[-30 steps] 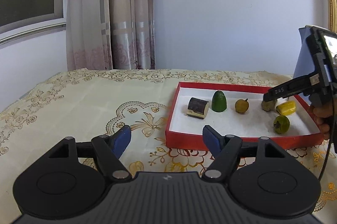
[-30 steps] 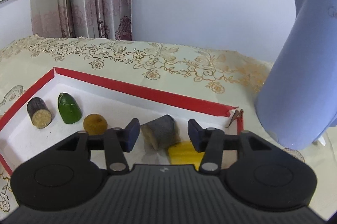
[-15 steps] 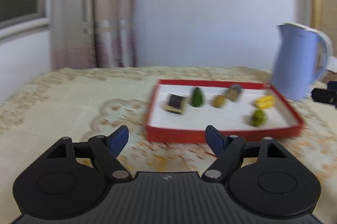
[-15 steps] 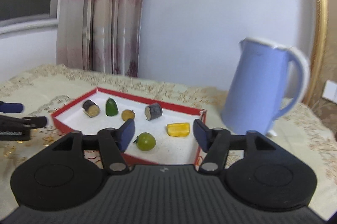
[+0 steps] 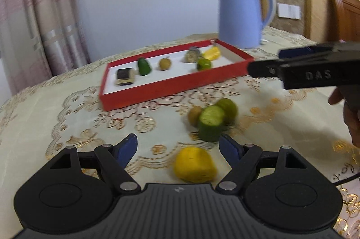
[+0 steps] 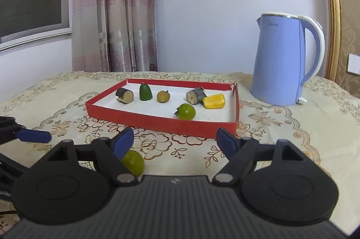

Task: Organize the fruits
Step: 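Grasp the large yellow fruit with the left gripper, then lift the yellow fruit with the left gripper while the right approaches the cucumber piece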

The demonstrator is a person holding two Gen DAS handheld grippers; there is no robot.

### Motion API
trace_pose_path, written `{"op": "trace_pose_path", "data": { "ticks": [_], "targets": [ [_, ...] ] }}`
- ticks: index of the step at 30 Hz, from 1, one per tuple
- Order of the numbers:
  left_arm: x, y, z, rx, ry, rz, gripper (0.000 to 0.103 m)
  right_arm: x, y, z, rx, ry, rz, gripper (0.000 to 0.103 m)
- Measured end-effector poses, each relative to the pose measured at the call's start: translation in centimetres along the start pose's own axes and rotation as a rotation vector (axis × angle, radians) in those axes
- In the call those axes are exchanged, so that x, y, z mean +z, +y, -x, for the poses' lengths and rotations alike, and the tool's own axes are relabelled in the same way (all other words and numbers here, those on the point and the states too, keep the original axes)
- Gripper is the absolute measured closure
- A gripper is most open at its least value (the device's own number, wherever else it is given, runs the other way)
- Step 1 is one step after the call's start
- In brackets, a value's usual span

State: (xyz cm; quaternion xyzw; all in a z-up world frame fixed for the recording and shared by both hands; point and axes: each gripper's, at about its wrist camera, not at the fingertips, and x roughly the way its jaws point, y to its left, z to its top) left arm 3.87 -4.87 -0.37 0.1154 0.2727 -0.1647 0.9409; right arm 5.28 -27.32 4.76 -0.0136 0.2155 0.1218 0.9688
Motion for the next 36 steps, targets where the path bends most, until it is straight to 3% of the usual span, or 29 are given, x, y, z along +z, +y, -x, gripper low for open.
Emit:
{"op": "trace_pose_path", "data": {
  "ticks": [2,8,18,22,25,36],
  "targets": [
    [-0.1,-0.4,-0.2,-0.03,0.003,-0.016,0.023,-0.3,0.2,0.3,-0.005,-0.004,0.005,0.017],
    [-0.7,-0.8,-0.9,-0.03,0.05,-0.02,0.025,-0.4,0.0,0.3,0.0,-0.002,-0.003,0.016],
    [-1.0,-0.3,-1.8,-0.065,0.111,0.012,0.038,-0.7,-0.1,0.3,0.007,-0.003,-0.007,0.016],
    [-1.1,-0.2,-1.8,-0.094,0.119,0.032,0.049,-0.8,0.0,0.2,0.005,-0.002,-0.003,0.016],
    [-1.1,-0.2,-1.7,-0.074,0.118,0.037,0.06,-0.8,0.0,0.2,0.004,-0.001,0.0,0.016],
    [-1.0,0.4,-1.1,-0.073,0.099,0.079,0.061,-0.9,0.0,0.0,0.0,0.006,0.006,0.016]
  ]
}}
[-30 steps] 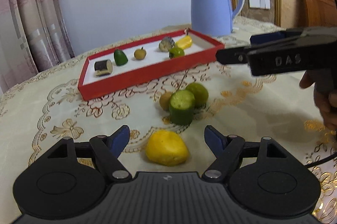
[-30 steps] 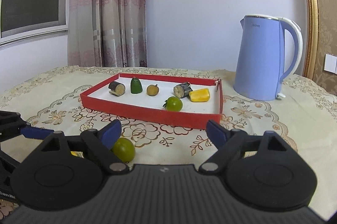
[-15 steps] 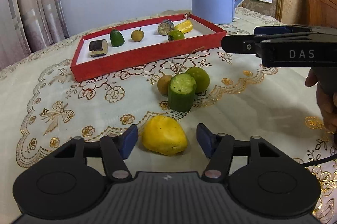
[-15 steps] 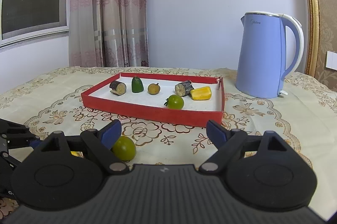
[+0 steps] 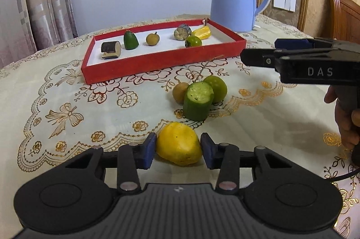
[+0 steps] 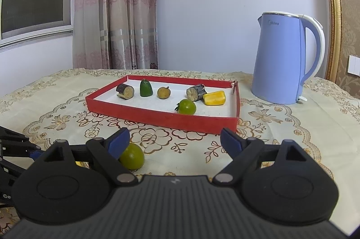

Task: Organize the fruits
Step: 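Lift the yellow fruit with the left gripper while the right approaches the cucumber piece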

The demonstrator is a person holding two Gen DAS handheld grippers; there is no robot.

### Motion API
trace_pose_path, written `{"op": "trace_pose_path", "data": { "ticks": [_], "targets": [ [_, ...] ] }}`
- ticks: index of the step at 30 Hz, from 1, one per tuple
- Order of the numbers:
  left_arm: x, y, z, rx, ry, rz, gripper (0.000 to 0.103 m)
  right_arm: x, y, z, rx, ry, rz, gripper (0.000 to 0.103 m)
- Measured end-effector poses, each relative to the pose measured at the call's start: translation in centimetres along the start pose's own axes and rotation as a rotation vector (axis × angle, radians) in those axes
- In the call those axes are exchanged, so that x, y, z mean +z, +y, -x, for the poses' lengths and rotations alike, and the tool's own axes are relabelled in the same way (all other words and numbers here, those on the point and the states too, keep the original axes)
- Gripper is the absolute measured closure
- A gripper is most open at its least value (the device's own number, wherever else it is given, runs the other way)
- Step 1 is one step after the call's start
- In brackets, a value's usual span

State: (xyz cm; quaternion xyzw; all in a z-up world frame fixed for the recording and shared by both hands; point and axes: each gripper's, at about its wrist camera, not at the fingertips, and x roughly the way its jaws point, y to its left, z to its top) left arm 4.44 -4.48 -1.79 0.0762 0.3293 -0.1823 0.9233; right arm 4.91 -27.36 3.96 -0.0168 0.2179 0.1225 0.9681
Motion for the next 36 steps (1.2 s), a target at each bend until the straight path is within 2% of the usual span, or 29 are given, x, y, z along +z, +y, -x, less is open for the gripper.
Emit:
{"op": "trace_pose_path", "data": {
  "ticks": [8,11,13,15,17,19,23,26,30,36],
  "targets": [
    [0.6,1.4,1.1,0.039,-0.046,0.047,0.062,-0.1,0.6,-0.1,0.023,0.019,0.035,0.016],
    [0.7,1.9,1.3,0.06,-0.057,0.067,0.062,-0.2,1.1,-0.2,0.057,0.04,0.059,0.018],
    [0.7,2.3,1.5,0.069,-0.061,0.082,0.062,-0.3,1.7,-0.3,0.091,0.061,0.08,0.023],
    [0.7,2.7,1.6,0.078,-0.067,0.095,0.061,-0.5,2.4,-0.4,0.127,0.087,0.098,0.037],
    [0.7,3.1,1.7,0.088,-0.071,0.104,0.061,-0.5,2.9,-0.6,0.161,0.108,0.116,0.046],
    [0.7,3.4,1.8,0.098,-0.073,0.111,0.062,-0.7,3.6,-0.7,0.184,0.12,0.139,0.049],
    [0.6,3.9,2.0,0.116,-0.08,0.119,0.061,-0.6,4.8,-0.9,0.233,0.136,0.183,0.049],
    [0.5,4.3,2.1,0.122,-0.081,0.127,0.061,-0.4,5.8,-1.4,0.262,0.15,0.215,0.06],
    [0.3,4.6,2.2,0.13,-0.082,0.129,0.061,-0.2,6.7,-2.4,0.242,0.159,0.257,0.06],
    [0.0,5.1,2.2,0.128,-0.085,0.139,0.061,0.1,7.3,-3.4,0.257,0.174,0.287,0.057]
  ]
}}
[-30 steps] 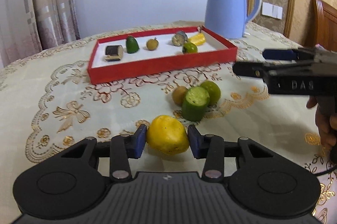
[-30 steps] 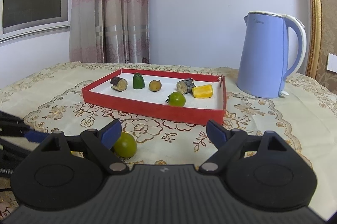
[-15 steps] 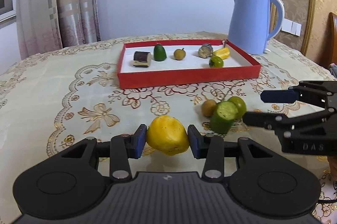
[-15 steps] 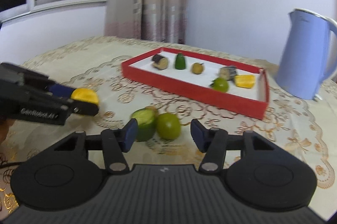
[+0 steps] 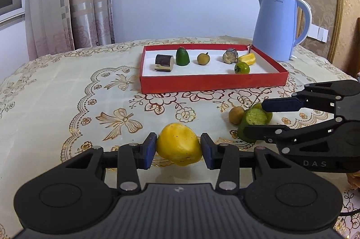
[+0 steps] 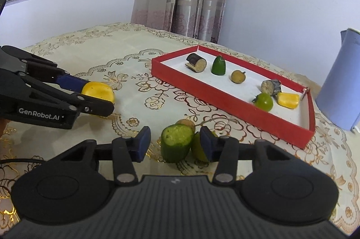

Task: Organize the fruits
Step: 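Lift the yellow fruit with the left gripper while the right approaches the cucumber piece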

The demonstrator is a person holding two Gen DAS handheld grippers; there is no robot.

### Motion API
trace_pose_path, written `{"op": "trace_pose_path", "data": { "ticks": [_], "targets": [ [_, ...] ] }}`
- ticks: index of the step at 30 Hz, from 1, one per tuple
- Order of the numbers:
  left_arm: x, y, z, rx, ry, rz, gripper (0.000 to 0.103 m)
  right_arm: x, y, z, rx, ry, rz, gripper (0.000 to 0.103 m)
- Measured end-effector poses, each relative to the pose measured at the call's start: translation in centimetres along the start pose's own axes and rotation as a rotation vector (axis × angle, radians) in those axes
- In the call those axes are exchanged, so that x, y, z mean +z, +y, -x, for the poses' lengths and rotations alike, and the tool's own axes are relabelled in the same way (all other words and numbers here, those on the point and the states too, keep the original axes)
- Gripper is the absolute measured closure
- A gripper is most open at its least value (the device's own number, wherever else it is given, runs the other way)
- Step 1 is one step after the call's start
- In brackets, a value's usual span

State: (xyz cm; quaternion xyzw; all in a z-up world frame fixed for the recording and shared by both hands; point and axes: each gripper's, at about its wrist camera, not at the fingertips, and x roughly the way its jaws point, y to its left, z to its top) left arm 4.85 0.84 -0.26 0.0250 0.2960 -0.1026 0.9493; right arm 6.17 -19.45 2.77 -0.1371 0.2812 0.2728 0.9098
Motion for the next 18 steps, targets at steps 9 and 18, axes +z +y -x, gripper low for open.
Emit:
{"op": "trace_pose_path", "data": {
  "ticks": [9,18],
  "targets": [
    [0.0,1.3,0.1,0.012,-0.004,0.025,0.061,0.0,-0.2,1.2,0.094,0.004,-0.025,0.062],
    [0.0,1.7,0.0,0.011,-0.005,0.034,0.061,-0.5,1.1,0.3,0.105,0.035,0.015,0.061]
  ]
}}
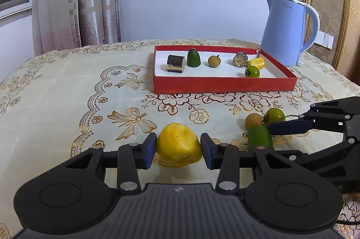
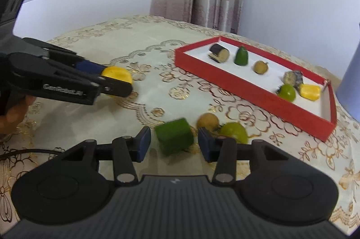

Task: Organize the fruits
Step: 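Lift the yellow fruit with the left gripper while the right approaches the cucumber piece, then grasp the green cucumber piece with the right gripper while the left carries the yellow fruit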

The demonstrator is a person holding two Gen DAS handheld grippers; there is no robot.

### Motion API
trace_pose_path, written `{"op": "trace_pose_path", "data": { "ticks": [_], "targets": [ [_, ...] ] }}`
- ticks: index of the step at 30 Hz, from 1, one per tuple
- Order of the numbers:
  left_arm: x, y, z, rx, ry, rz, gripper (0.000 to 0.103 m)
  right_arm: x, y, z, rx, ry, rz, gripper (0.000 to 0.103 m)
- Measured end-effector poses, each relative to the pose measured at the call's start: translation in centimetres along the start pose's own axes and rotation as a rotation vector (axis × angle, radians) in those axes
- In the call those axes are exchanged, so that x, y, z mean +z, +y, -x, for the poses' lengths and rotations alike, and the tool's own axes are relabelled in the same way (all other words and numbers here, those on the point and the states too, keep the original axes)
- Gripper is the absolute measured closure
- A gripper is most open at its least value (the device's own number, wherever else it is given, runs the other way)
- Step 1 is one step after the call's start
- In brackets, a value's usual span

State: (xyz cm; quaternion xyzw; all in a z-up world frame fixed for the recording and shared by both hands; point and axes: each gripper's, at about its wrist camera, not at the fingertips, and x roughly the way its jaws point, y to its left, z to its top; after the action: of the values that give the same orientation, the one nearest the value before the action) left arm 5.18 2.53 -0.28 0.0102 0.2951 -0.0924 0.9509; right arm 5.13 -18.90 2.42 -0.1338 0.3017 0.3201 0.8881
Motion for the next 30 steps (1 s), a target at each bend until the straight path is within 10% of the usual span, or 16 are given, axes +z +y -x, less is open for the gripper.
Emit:
{"op": "trace_pose_path", "data": {
  "ticks": [30],
  "targets": [
    [0.9,-1.1,0.1,-0.007,-0.011,-0.014,0.061,-0.6,-1.3,2.5,-0.056,-0.027,-0.021,0.072]
  ]
}}
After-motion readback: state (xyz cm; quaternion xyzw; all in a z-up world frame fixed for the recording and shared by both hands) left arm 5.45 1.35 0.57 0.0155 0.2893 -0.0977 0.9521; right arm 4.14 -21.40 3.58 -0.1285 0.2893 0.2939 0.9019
